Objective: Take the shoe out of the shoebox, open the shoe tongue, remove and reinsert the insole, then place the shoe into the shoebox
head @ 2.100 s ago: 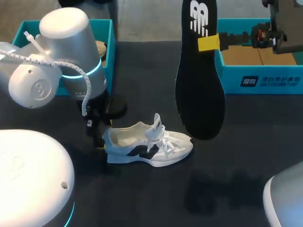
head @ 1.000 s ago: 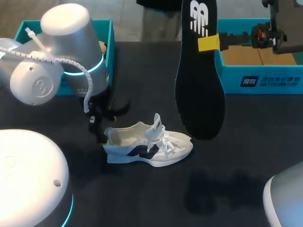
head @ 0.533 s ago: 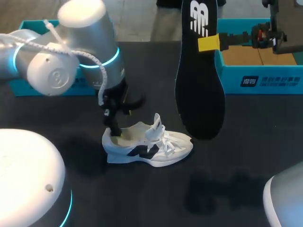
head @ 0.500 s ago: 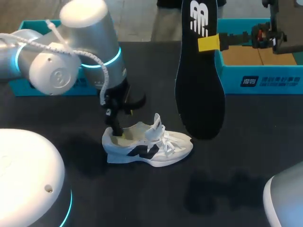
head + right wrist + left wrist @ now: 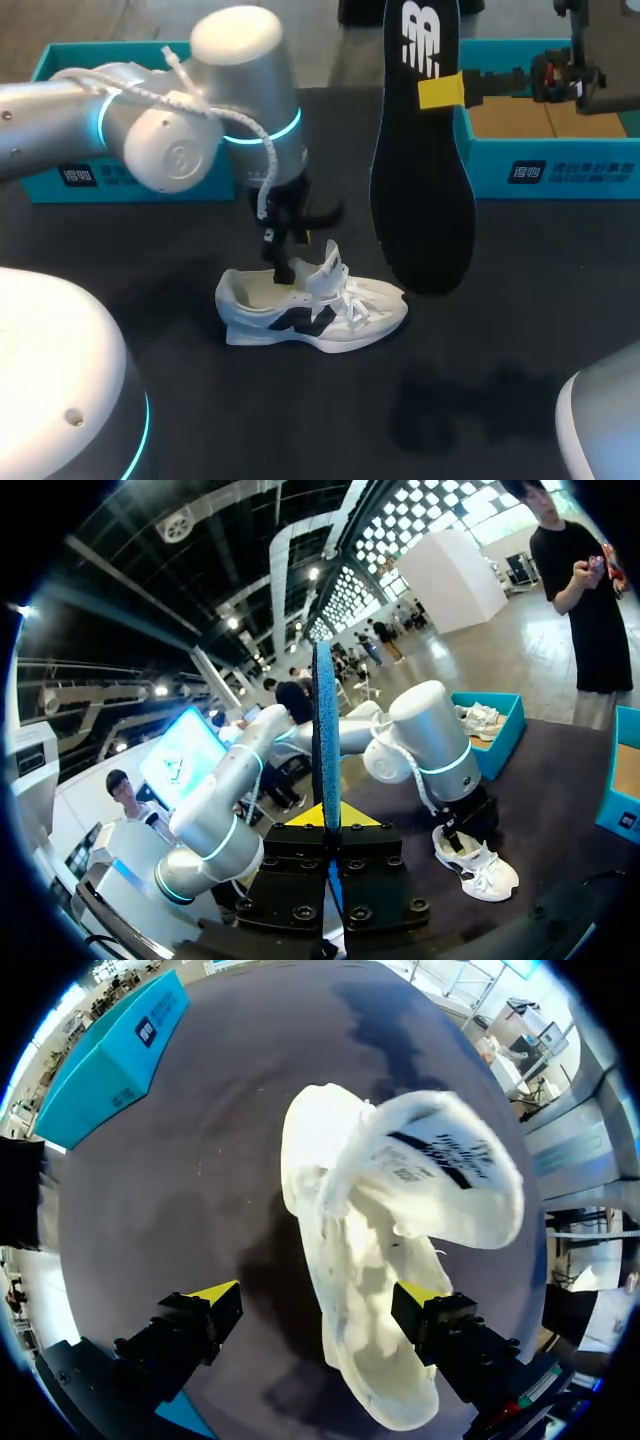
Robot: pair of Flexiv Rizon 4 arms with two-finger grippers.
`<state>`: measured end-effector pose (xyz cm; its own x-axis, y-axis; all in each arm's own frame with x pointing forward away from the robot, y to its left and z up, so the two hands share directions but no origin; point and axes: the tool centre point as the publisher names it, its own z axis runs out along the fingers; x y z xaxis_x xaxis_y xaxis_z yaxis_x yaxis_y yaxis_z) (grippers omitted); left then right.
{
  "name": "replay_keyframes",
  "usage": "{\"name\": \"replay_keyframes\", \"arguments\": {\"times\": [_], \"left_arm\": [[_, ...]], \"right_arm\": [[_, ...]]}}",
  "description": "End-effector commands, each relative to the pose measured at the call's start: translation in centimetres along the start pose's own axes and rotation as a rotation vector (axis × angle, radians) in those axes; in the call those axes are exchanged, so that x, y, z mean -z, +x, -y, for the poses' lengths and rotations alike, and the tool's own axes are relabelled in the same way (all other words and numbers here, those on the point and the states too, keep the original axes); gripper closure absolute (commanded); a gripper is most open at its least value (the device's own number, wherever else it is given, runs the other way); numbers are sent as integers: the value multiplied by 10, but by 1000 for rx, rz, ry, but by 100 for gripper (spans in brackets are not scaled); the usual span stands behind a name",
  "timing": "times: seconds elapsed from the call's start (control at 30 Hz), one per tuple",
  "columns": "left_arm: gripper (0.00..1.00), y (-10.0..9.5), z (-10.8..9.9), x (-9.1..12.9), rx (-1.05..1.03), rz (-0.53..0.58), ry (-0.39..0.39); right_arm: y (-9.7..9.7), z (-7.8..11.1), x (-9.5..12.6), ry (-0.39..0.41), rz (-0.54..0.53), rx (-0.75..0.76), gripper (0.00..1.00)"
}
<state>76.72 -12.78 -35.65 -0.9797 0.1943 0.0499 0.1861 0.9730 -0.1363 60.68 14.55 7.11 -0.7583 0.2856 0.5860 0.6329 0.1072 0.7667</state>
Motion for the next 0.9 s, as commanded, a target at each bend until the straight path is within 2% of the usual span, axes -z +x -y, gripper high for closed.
{"name": "replay_keyframes", "arguments": {"times": [0.03,0.3,0.37,0.4,0.5,0.57,0.67,0.7,0.73,0.9], "left_arm": [[0,-9,6,-11,2,-29,-6],[0,-9,2,-23,20,-51,-7],[3,-9,2,-24,19,-57,-9],[17,-9,1,-25,19,-61,-8],[43,-7,0,-26,15,-66,-8],[55,-6,0,-26,14,-66,-8],[81,-5,-1,-28,13,-68,-5],[81,-5,-1,-28,13,-68,-5],[100,-4,-2,-29,13,-71,-4],[100,-2,-4,-31,25,-76,6]], "right_arm": [[0,-4,-3,6,1,-2,100],[0,-4,-3,6,1,-2,100],[0,-4,-3,6,1,-2,100],[0,-4,-3,6,1,-2,100],[0,-4,-3,6,1,-2,100],[0,-4,-3,6,1,-2,100],[0,-4,-3,6,1,-2,100],[0,-4,-3,6,1,-2,100],[0,-4,-3,6,1,-2,100],[0,-4,-3,6,1,-2,100]]}}
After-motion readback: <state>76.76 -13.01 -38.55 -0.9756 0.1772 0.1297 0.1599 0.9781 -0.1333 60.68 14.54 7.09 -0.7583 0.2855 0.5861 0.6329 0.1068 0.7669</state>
